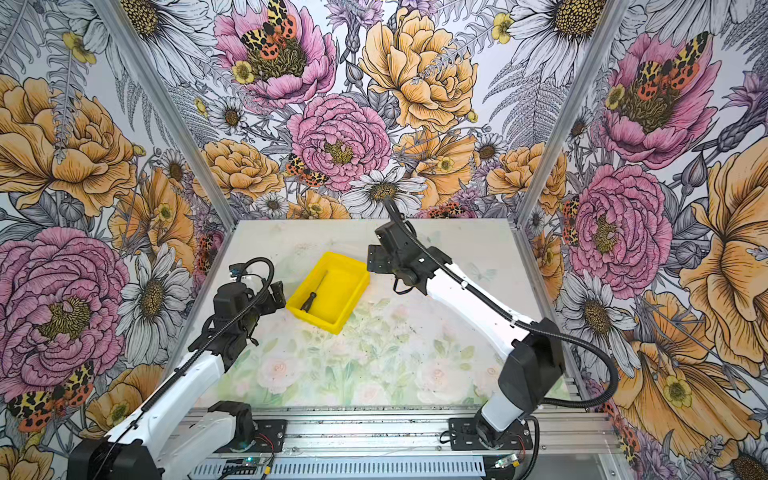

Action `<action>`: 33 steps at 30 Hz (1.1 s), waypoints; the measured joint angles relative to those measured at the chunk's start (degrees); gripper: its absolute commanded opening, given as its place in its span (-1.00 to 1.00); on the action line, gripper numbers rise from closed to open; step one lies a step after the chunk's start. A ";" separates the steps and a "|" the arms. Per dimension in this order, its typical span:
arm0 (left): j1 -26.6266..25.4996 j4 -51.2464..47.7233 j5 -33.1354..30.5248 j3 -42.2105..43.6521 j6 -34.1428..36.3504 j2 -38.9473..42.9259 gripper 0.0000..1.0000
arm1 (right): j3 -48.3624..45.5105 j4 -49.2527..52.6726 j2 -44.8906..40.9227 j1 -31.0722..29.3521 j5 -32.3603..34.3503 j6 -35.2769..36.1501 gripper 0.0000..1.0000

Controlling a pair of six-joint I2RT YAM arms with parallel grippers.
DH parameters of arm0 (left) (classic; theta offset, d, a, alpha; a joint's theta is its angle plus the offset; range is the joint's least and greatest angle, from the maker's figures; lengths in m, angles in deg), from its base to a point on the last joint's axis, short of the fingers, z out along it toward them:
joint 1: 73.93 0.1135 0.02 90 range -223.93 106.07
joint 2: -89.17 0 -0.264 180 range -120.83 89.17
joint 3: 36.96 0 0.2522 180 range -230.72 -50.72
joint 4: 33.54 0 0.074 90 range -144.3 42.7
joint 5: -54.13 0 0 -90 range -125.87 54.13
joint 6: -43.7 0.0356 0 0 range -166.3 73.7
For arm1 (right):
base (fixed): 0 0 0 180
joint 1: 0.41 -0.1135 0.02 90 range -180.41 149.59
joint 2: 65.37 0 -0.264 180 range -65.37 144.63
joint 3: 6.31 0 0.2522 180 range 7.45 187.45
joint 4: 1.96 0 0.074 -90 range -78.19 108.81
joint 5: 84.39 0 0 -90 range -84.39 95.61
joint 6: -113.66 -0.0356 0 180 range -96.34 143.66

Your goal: Put the screwdriver in the bin

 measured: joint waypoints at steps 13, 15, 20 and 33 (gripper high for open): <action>2.97 1.92 0.92 0.85 6.62 -5.84 0.97 | -30.49 -3.28 -19.87 18.43 16.28 4.33 0.99; 4.39 3.98 1.25 1.92 6.93 -6.54 0.97 | -34.75 -5.64 -20.15 22.25 19.10 4.57 0.99; 7.52 8.81 1.90 5.55 7.13 -6.69 0.97 | -43.78 -12.76 -20.83 25.94 25.77 7.34 0.99; 10.21 24.94 5.49 7.58 7.54 -15.93 0.97 | -57.88 -50.14 -16.33 34.42 12.76 19.78 0.99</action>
